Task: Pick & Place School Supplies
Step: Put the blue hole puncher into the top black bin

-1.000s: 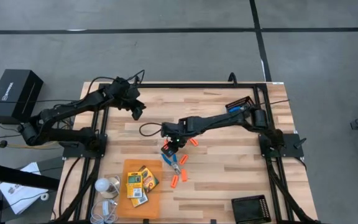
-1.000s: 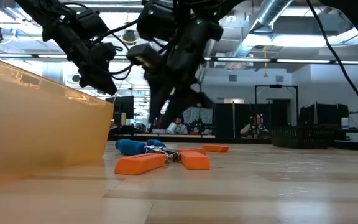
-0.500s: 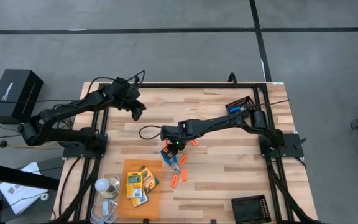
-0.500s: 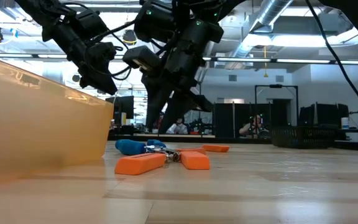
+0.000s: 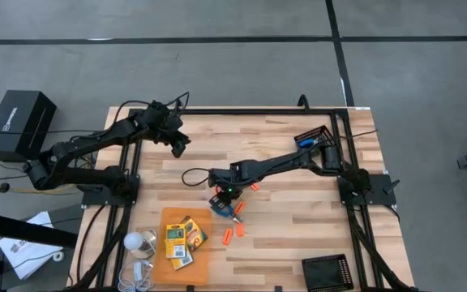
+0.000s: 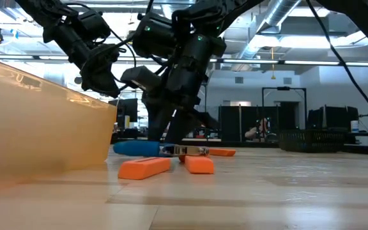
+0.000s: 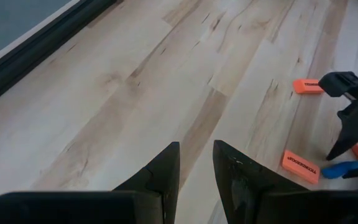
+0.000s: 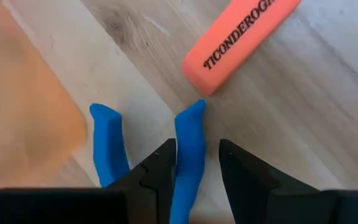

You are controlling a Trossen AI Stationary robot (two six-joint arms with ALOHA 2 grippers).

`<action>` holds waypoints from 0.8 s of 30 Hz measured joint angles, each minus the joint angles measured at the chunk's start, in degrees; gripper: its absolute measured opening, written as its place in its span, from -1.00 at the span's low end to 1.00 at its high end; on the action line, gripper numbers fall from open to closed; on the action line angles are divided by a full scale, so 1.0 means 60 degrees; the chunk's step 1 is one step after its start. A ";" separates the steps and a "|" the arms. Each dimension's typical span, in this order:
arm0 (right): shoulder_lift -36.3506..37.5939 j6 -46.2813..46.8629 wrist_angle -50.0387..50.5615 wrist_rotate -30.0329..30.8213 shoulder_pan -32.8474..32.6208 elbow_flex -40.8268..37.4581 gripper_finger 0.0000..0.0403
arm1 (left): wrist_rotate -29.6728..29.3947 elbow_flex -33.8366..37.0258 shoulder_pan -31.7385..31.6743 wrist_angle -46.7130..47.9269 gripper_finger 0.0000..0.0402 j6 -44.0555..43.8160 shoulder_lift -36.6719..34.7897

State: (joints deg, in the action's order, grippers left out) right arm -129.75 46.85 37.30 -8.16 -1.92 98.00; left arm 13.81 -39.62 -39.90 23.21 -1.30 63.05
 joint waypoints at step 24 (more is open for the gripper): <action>0.0229 -0.1421 0.0191 -0.0614 0.0747 0.0184 -0.99 | 0.0100 0.0000 0.0000 -0.0009 -0.54 -0.0091 0.0000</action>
State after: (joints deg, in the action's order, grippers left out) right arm -128.38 38.33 38.45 -11.85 2.56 99.10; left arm 14.41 -39.62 -39.90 23.16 -1.85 63.05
